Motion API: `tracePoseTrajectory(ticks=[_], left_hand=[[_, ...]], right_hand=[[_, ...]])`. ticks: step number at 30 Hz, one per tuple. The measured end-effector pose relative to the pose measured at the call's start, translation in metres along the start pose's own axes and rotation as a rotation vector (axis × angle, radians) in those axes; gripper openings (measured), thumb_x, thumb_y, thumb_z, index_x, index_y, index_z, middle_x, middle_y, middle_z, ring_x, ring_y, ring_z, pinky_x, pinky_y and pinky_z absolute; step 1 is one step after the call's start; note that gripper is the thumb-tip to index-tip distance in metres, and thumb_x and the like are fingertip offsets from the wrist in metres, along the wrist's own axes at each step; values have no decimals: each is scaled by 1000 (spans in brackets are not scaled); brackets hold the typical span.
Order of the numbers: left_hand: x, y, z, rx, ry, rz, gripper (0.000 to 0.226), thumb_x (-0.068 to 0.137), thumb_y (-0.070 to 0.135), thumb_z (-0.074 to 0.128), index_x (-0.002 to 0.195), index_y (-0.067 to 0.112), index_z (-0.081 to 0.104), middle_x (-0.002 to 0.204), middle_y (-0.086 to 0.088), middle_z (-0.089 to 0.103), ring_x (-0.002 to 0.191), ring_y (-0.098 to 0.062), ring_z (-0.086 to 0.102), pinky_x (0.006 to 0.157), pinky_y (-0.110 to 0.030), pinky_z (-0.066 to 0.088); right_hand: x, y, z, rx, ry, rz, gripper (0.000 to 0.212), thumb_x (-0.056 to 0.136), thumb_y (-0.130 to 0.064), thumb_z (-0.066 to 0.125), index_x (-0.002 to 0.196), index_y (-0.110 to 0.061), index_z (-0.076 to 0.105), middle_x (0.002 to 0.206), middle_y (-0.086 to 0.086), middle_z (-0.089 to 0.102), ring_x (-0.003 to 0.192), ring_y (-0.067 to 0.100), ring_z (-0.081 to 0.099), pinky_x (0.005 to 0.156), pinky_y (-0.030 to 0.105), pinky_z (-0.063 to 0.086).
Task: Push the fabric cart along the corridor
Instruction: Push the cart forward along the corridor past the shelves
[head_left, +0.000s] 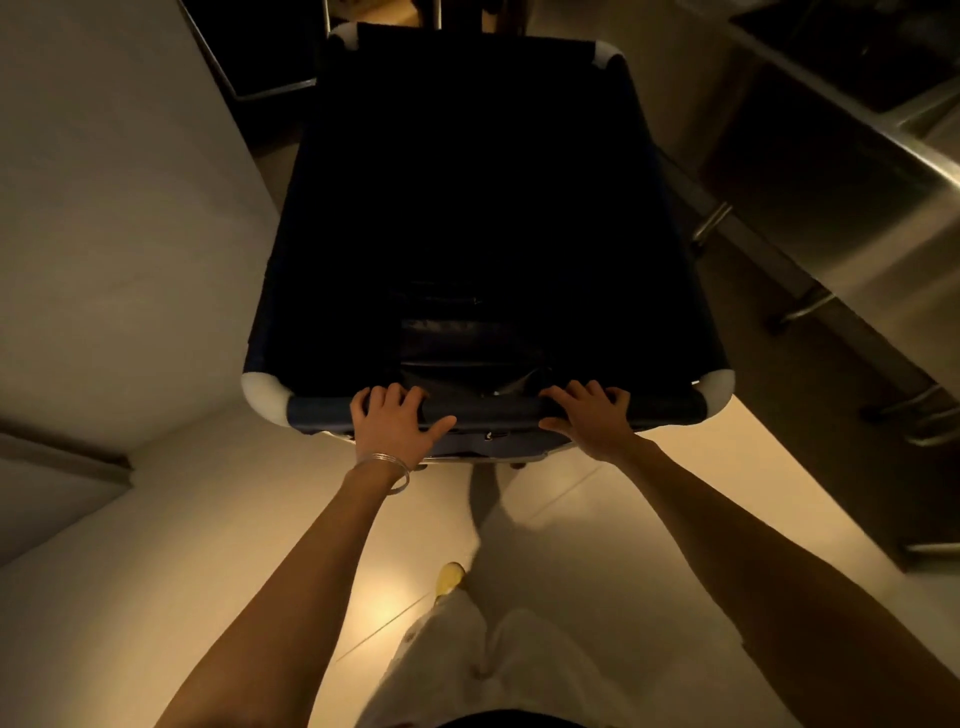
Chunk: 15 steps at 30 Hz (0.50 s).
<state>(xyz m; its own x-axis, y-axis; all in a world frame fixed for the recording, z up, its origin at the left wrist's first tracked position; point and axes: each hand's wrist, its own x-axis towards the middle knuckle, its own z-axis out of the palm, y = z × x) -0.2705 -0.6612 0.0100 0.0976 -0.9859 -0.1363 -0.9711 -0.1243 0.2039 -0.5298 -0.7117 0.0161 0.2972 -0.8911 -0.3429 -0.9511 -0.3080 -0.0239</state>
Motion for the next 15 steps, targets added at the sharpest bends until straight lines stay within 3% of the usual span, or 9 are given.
tracePoseTrajectory(ticks=[4,9,12,15], left_hand=[[40,9,-6,-7,-4,-35,88,68,74,9,116,17,56,113,-14,58,109,-33,48,104,-47,23],[87,22,-2,22,-21,-99,69,81,69,29,119,17,53,118,-13,57,113,-33,47,108,-47,22],[112,27,5,23,22,-141,76,76,69,19,116,15,55,115,-15,58,110,-34,48,106,-48,23],[135,36,2,30,15,-192,81,74,70,13,118,15,53,117,-16,56,111,-35,47,106,-48,22]], right_hand=[[46,16,-18,-18,-4,-41,48,93,-51,36,137,-30,36,139,4,42,129,27,33,106,48,20],[103,40,-32,-53,44,-105,48,93,-51,36,136,-29,38,137,5,45,127,28,35,104,47,21],[136,51,-40,-47,61,-149,60,88,-62,25,134,-27,41,134,7,48,125,30,39,102,47,23],[168,61,-51,-60,67,-180,49,92,-53,36,134,-27,40,133,7,47,125,29,38,104,45,22]])
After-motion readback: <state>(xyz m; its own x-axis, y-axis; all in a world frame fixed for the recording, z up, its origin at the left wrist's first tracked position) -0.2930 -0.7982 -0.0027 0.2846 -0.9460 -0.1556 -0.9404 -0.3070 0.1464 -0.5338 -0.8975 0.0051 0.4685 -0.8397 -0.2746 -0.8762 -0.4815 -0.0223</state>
